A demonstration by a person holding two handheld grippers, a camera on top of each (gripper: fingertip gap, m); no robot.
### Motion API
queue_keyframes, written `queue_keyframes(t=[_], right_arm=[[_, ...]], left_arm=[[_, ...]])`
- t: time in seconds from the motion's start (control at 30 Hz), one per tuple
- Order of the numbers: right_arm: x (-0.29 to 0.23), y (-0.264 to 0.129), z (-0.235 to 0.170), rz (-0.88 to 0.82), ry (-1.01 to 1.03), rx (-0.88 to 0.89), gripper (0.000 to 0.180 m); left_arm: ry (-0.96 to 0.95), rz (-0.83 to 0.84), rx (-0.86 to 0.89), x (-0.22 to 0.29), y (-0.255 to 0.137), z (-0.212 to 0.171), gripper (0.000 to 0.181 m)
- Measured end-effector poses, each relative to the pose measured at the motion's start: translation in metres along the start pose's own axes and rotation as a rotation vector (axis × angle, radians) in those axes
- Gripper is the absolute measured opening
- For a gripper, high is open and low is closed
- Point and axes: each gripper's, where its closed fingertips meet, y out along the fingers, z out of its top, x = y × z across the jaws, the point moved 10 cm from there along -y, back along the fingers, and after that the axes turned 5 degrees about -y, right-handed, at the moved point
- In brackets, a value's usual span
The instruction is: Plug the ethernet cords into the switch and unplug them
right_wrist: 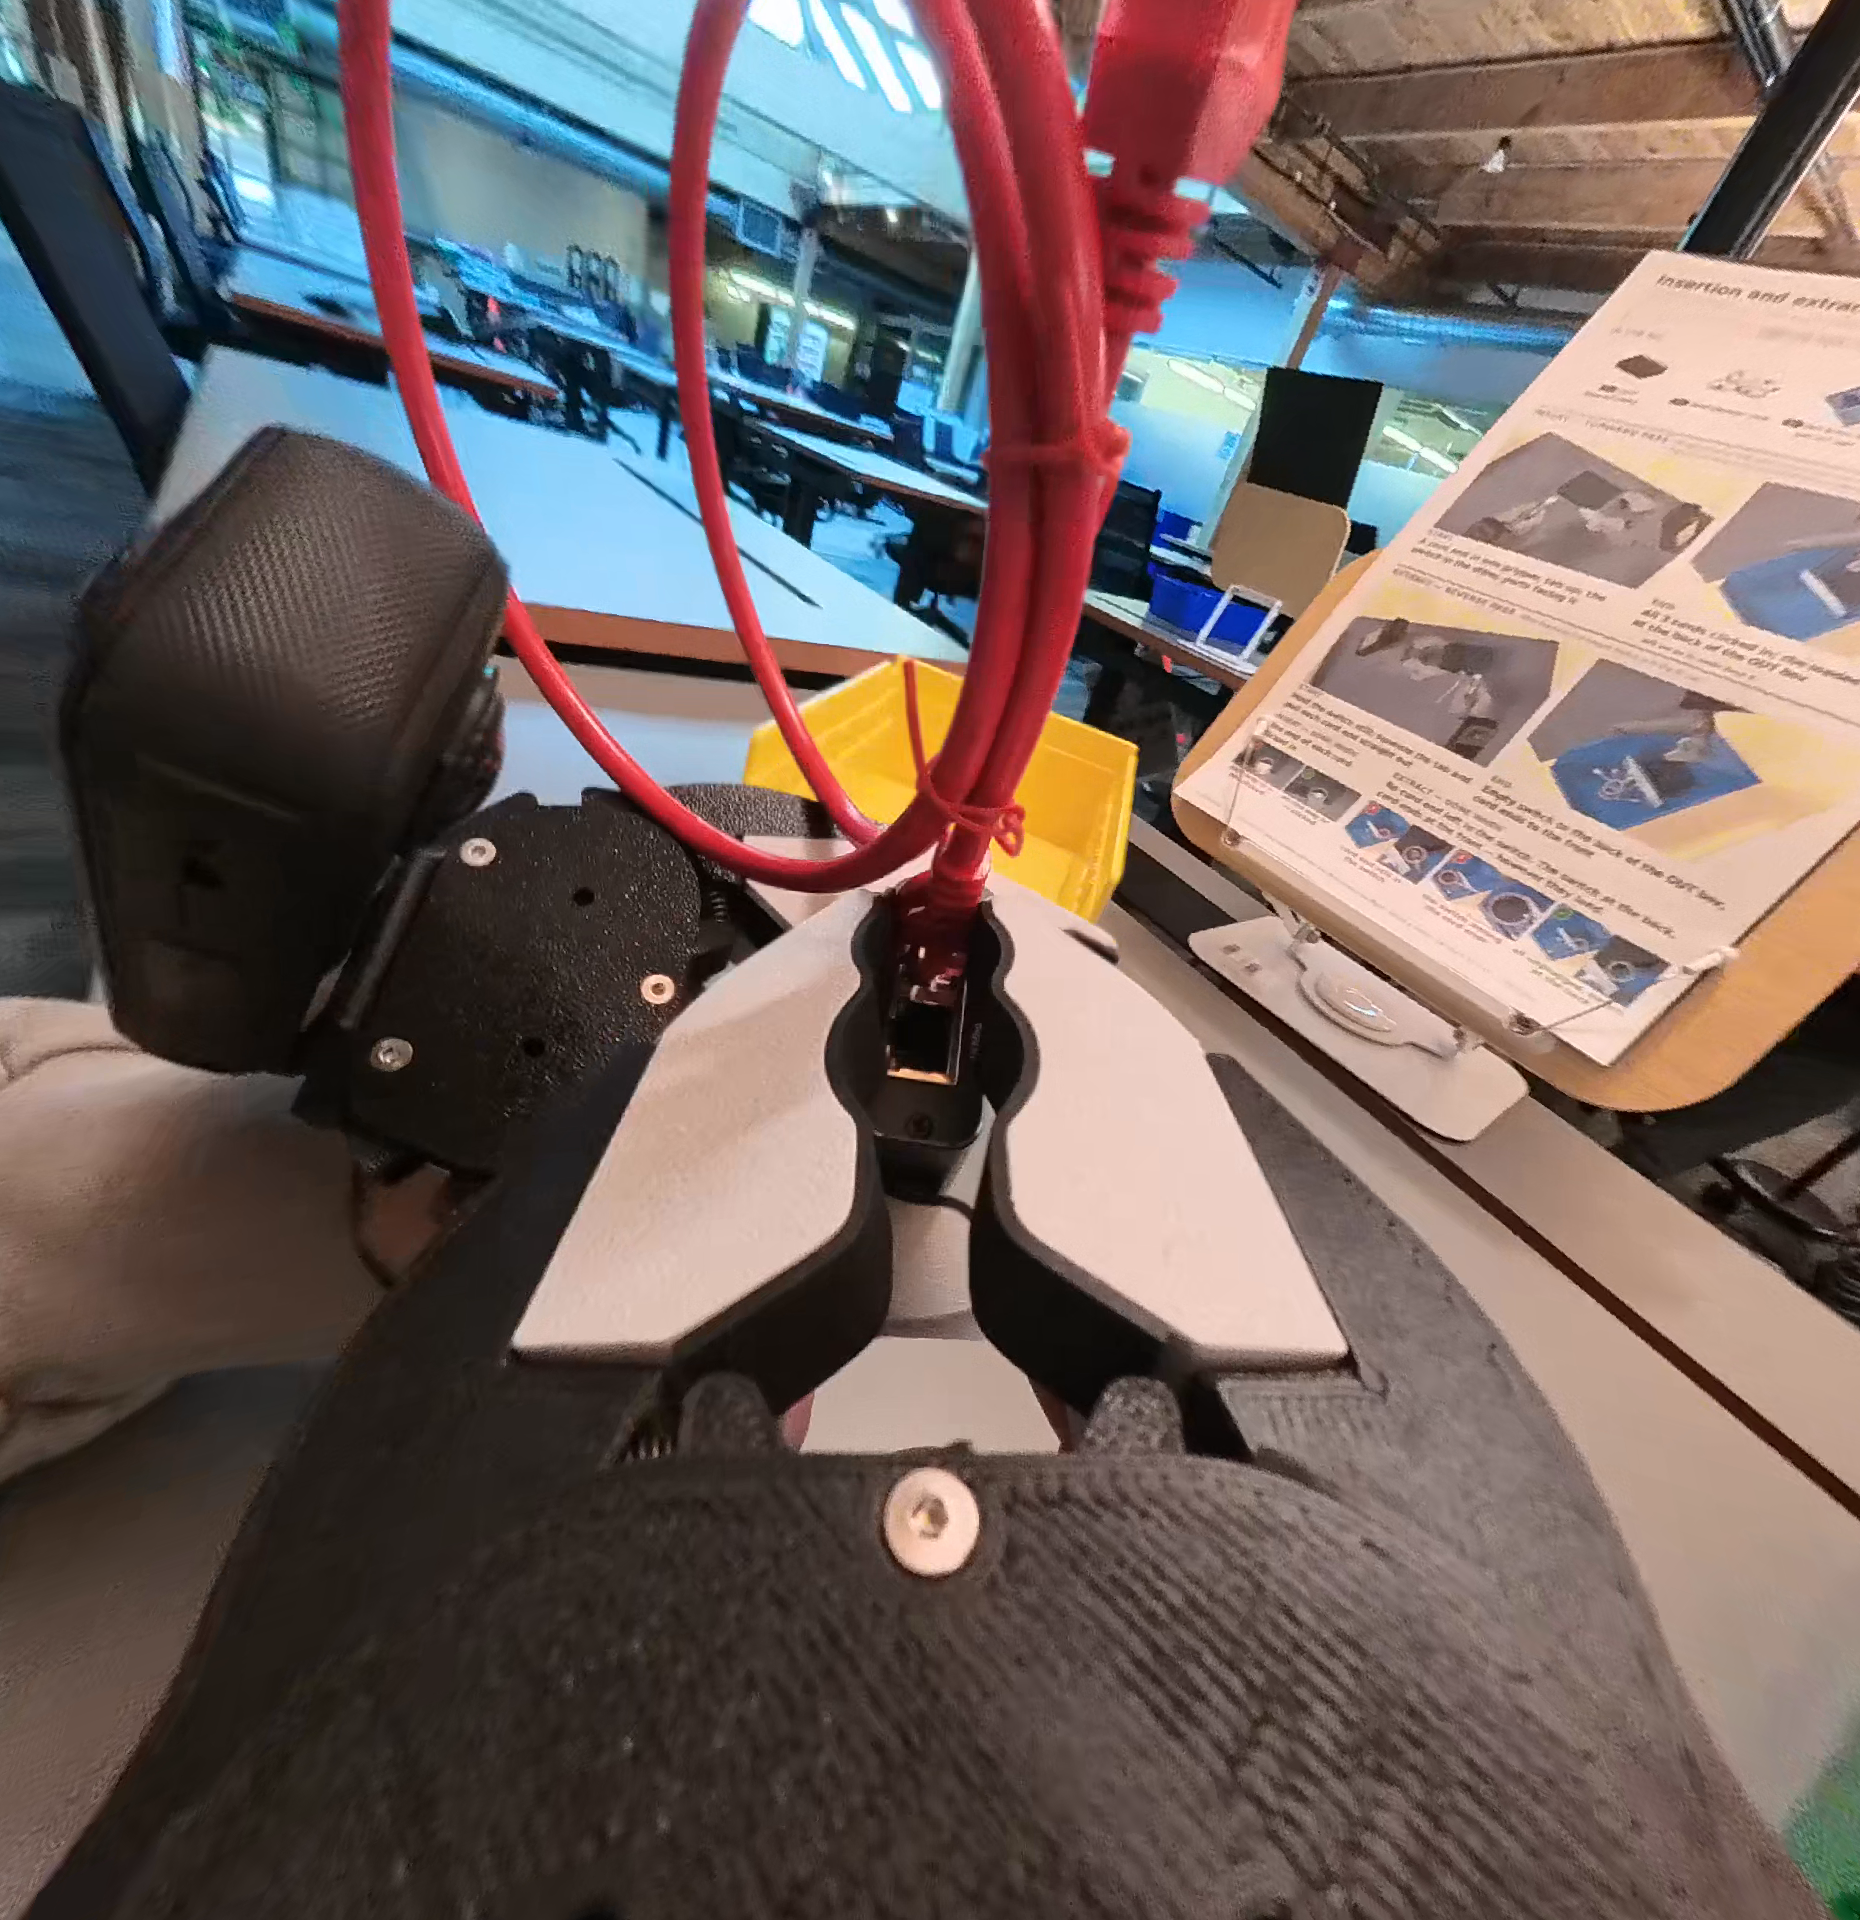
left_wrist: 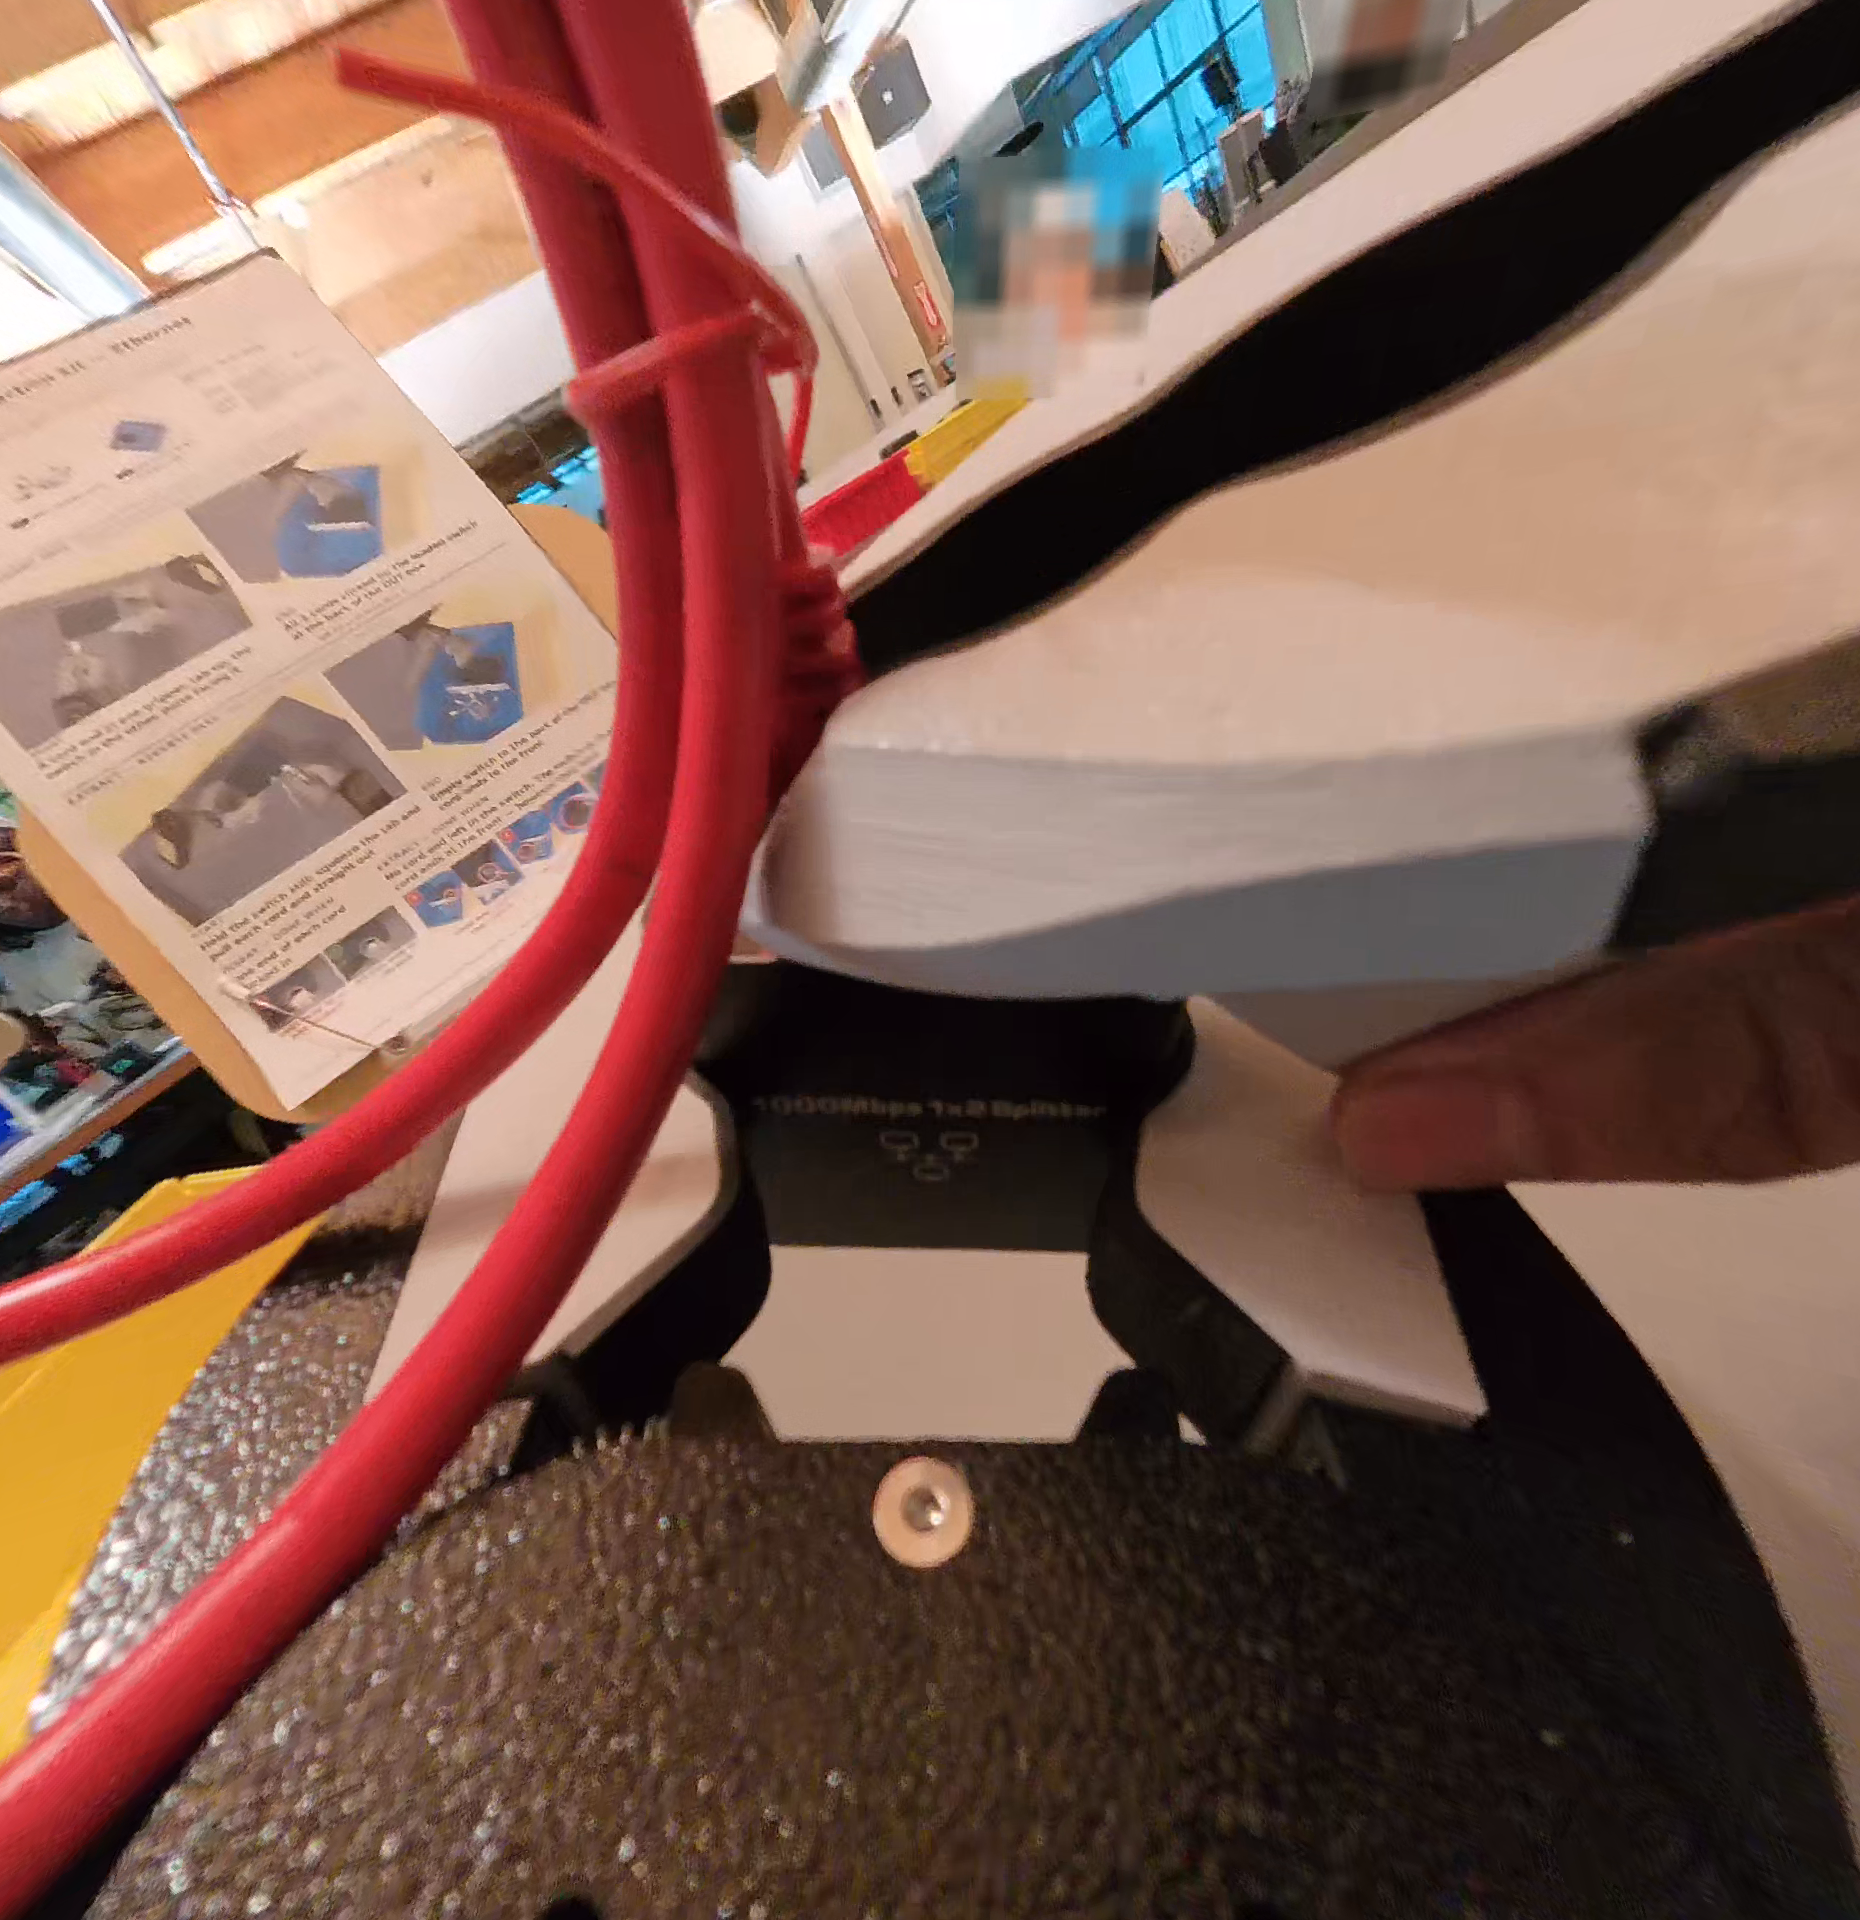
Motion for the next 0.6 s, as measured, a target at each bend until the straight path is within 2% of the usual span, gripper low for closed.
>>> queue_keyframes(t=[0.03, 0.13, 0.4, 0.6], right_arm=[[-0.0005, 0.0003, -0.0002, -0.012, -0.037, -0.021, 0.014], [-0.0028, 0.0003, -0.0004, -0.034, -0.139, -0.066, 0.015], [-0.0033, -0.001, -0.0009, -0.034, -0.191, -0.088, 0.015], [0.003, -0.0028, -0.0038, 0.01, -0.02, -0.007, 0.015]], left_arm=[[-0.016, -0.019, -0.001, 0.0005, 0.0015, -0.0017, 0.076], [-0.067, -0.055, 0.014, 0.003, 0.0041, -0.0057, 0.076], [-0.1, -0.088, 0.052, 0.0053, 0.0039, -0.009, 0.076], [-0.081, -0.062, 0.094, 0.0047, -0.0002, -0.0075, 0.074]])
